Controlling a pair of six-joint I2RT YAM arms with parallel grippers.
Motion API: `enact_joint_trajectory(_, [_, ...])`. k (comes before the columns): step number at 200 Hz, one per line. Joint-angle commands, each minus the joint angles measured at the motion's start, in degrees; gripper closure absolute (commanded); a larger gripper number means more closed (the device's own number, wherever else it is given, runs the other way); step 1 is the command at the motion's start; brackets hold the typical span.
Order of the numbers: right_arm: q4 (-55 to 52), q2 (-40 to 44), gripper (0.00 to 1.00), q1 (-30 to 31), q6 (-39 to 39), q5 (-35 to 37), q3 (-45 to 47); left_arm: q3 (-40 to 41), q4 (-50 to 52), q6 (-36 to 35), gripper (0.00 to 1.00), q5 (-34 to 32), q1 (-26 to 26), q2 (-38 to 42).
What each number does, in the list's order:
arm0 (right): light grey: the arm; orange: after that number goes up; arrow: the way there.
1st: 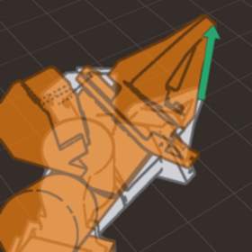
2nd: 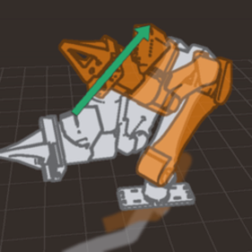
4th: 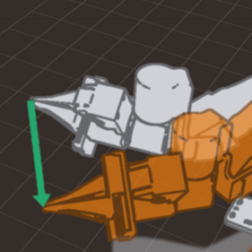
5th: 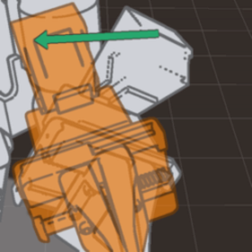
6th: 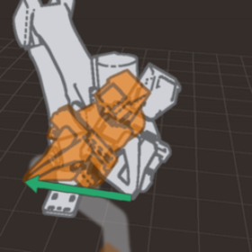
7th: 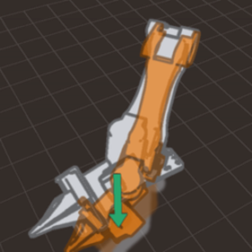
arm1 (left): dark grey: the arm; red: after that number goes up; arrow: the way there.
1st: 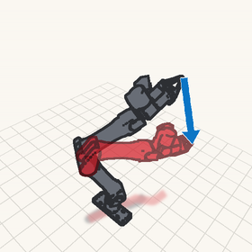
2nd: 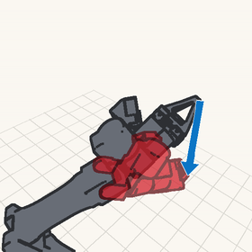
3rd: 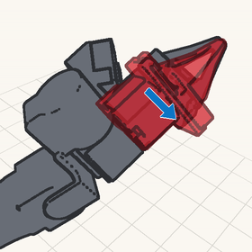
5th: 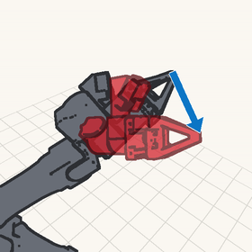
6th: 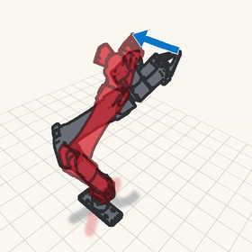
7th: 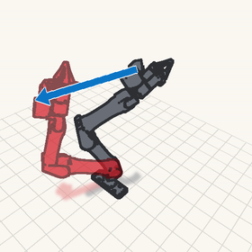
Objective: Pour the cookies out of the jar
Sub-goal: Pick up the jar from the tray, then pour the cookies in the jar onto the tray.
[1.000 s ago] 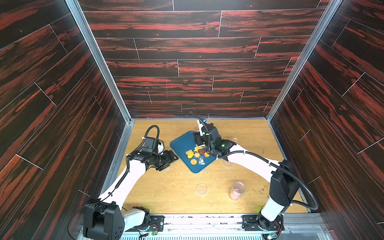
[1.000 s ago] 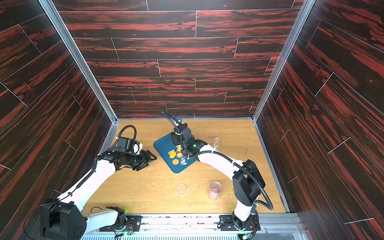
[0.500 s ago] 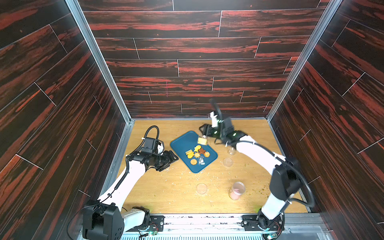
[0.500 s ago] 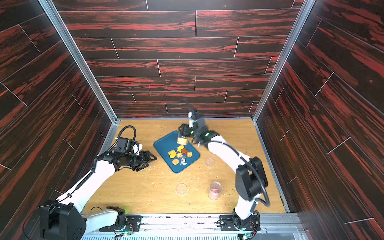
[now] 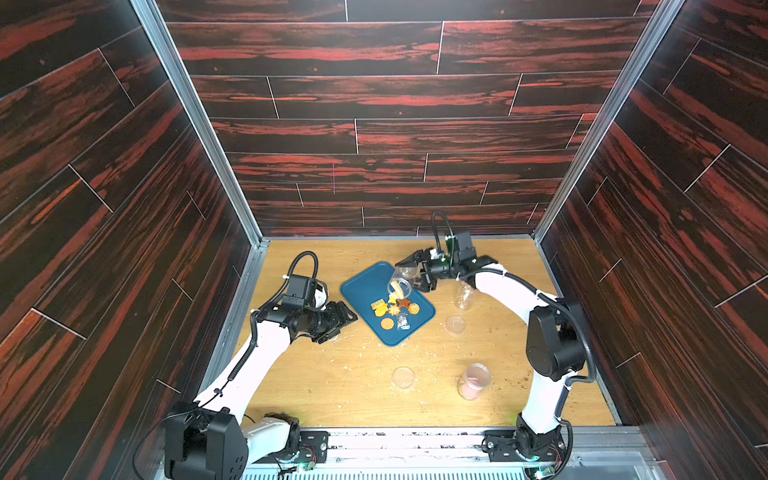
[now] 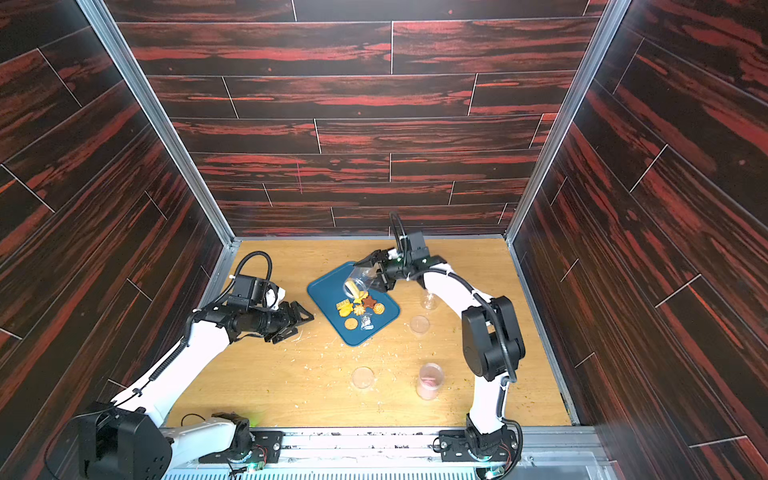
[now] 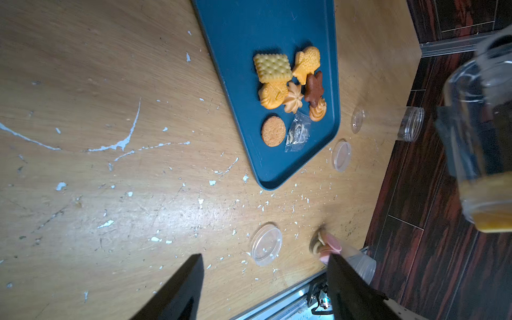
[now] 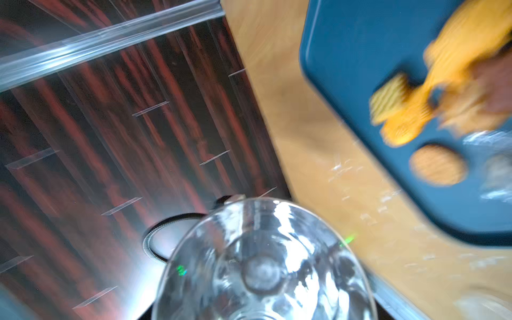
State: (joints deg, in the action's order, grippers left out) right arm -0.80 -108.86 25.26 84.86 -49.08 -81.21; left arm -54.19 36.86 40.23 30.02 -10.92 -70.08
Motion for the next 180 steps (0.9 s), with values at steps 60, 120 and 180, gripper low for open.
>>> enact_joint_trajectory(60, [10.82,0.17,0.34,2.7,12.23,-3.05,2.48,-7.68,-0.94,1.77,0.26,0.81,-0.29,-0.38])
enact_joint_trajectory(120, [-4.58,4.02,0.34,3.02,1.96,9.2,-0.88,-18.18,0.89,3.76,0.28,-7.05,-5.26,-2.19])
enact_joint_trajectory(180, [-8.26,4.74,0.34,5.25,-0.31,12.67,-3.82,-20.78,-6.66,6.7,0.33,-7.57,-8.49,-6.83])
